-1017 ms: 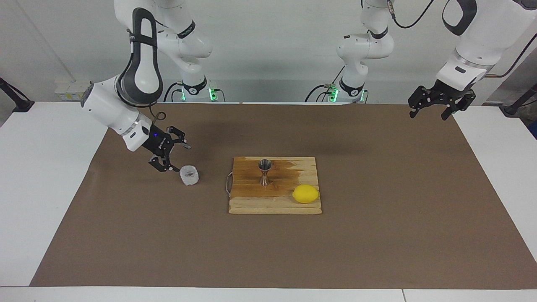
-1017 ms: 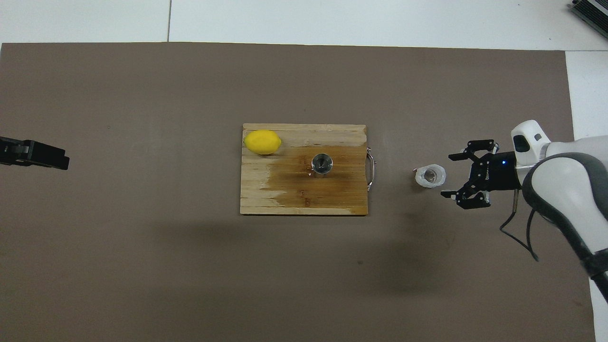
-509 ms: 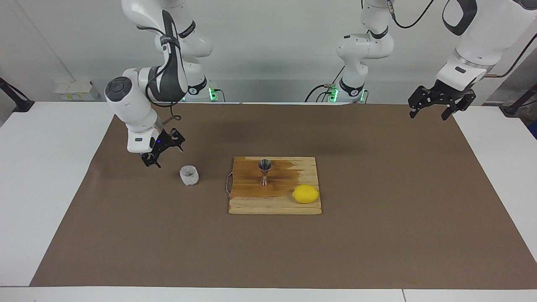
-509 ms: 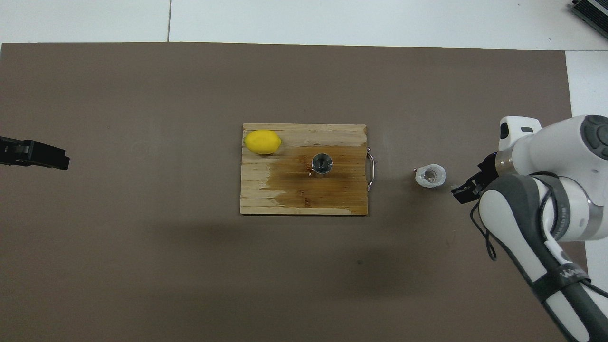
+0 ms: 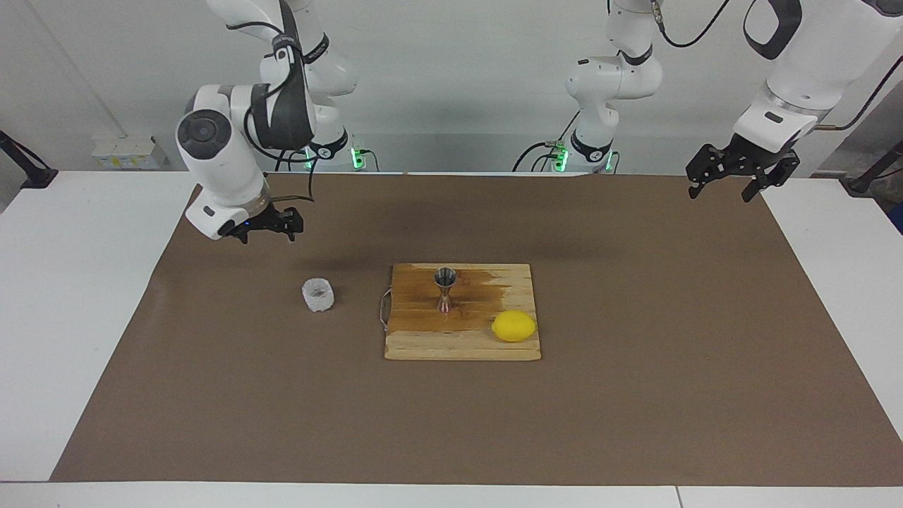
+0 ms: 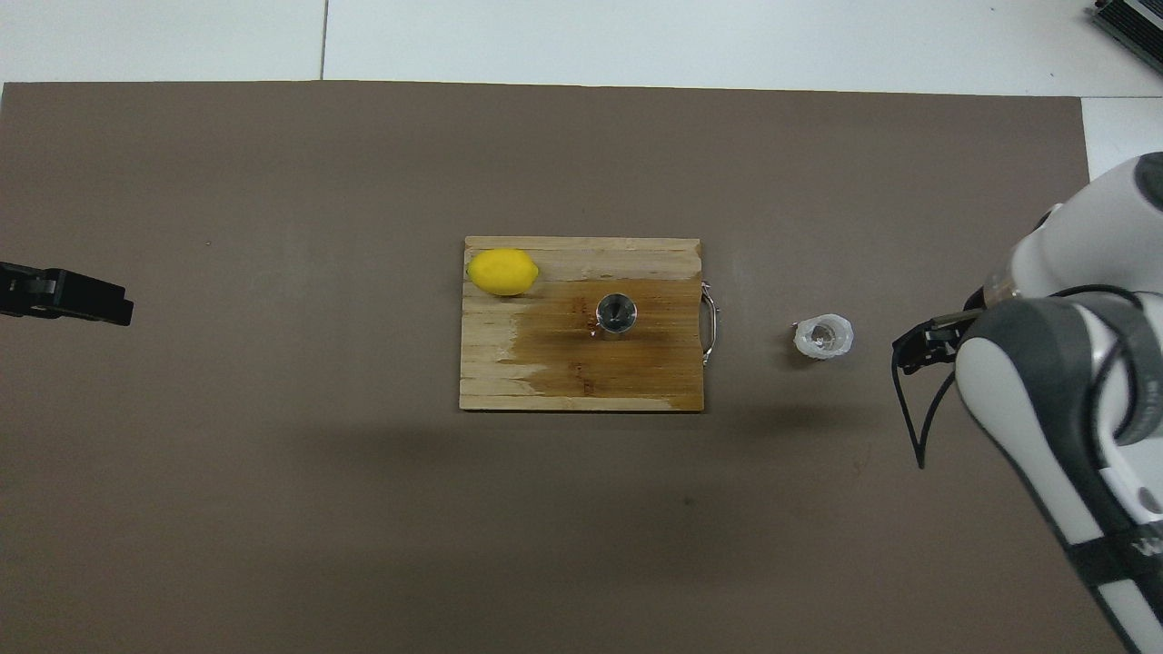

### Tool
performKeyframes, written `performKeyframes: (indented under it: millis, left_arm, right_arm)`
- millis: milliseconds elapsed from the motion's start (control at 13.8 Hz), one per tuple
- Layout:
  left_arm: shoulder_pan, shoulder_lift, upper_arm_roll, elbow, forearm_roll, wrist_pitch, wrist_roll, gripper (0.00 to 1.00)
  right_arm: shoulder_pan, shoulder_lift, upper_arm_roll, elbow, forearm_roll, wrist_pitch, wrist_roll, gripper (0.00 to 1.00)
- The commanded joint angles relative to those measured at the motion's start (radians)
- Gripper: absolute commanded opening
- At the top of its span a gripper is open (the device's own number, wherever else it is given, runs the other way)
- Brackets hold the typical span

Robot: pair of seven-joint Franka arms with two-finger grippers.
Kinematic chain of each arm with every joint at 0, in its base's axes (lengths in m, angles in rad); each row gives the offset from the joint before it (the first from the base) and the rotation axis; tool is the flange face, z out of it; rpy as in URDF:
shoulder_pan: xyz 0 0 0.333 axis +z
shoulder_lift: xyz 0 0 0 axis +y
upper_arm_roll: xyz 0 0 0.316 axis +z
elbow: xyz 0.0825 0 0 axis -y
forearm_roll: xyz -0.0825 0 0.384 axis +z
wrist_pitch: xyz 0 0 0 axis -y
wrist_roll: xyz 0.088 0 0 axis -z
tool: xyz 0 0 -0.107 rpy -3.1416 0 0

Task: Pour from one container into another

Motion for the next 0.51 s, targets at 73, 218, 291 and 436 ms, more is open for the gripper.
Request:
performKeyframes:
  millis: [73, 218, 291, 436]
  left_arm:
    - [0.010, -0.026, -0.002, -0.025, -0.013, -0.005, 0.014, 1.00]
    - [0.010, -0.026, -0.002, -0.025, -0.013, -0.007, 0.015, 1.00]
    - [0.010, -0.026, -0.002, -0.025, -0.013, -0.007, 0.014, 1.00]
    - [0.010, -0.026, -0.002, -0.025, -0.013, -0.005, 0.014, 1.00]
  right_arm:
    - [-0.019, -0.027, 0.009, 0.234, 0.058, -0.158, 0.075, 1.00]
    - [-0.011, -0.056, 0.009, 0.245, 0.056, -0.114, 0.072, 1.00]
    - [-0.018, -0.061, 0.009, 0.245, 0.059, -0.099, 0.077, 1.00]
    - [-0.022, -0.063, 0.004, 0.239, 0.061, -0.094, 0.074, 1.00]
